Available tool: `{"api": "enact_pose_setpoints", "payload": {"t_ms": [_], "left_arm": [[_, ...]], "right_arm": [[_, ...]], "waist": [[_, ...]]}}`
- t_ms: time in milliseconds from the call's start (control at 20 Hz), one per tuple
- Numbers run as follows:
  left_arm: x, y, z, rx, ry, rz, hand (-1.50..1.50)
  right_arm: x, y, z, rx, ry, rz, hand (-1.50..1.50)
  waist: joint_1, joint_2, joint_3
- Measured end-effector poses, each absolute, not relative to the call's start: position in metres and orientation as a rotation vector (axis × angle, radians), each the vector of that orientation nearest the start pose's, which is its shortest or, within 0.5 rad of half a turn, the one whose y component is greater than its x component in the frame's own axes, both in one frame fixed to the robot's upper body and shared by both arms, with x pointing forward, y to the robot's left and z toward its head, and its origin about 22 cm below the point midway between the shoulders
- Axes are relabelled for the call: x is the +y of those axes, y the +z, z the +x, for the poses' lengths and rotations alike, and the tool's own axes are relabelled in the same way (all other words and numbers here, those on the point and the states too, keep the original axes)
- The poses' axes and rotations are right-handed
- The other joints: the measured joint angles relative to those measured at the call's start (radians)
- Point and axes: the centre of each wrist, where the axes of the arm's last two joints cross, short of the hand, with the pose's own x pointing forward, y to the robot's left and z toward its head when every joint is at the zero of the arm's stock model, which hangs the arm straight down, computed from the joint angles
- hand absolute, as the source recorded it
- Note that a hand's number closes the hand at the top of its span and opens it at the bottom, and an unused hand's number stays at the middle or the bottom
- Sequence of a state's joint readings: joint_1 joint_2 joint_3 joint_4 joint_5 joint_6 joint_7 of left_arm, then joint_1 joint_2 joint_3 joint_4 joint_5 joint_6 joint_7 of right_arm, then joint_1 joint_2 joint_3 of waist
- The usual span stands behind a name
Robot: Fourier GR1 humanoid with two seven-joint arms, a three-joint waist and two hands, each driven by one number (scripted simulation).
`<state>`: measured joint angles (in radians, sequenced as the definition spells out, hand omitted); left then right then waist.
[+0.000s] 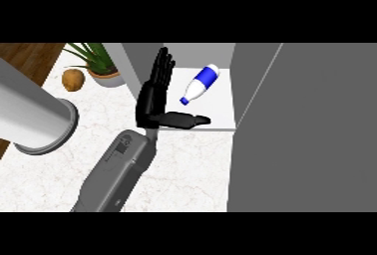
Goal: Pick up the bottled water, place it into the cabinet and close the cabinet
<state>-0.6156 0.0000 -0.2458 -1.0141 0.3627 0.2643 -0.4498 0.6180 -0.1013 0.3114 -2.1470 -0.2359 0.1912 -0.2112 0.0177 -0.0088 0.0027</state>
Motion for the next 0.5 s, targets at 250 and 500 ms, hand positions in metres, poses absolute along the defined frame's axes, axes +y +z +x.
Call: {"api": "enact_pose_setpoints", "payload": {"t_ms": [250,500], "left_arm": [[0.123,0.036,0.313,-1.922,0.081,-0.307,-1.50],[0.140,0.050,0.261,-1.929,0.107,-0.339,-1.50]], "right_arm": [[-0.216,0.048,0.097,-1.765,-0.027,0.415,-1.50],[-0.207,0.055,0.096,-1.768,-0.010,0.428,-1.50]], "waist": [[0.006,-0.002,-0.001],[0.000,0.001,-0.002]]}}
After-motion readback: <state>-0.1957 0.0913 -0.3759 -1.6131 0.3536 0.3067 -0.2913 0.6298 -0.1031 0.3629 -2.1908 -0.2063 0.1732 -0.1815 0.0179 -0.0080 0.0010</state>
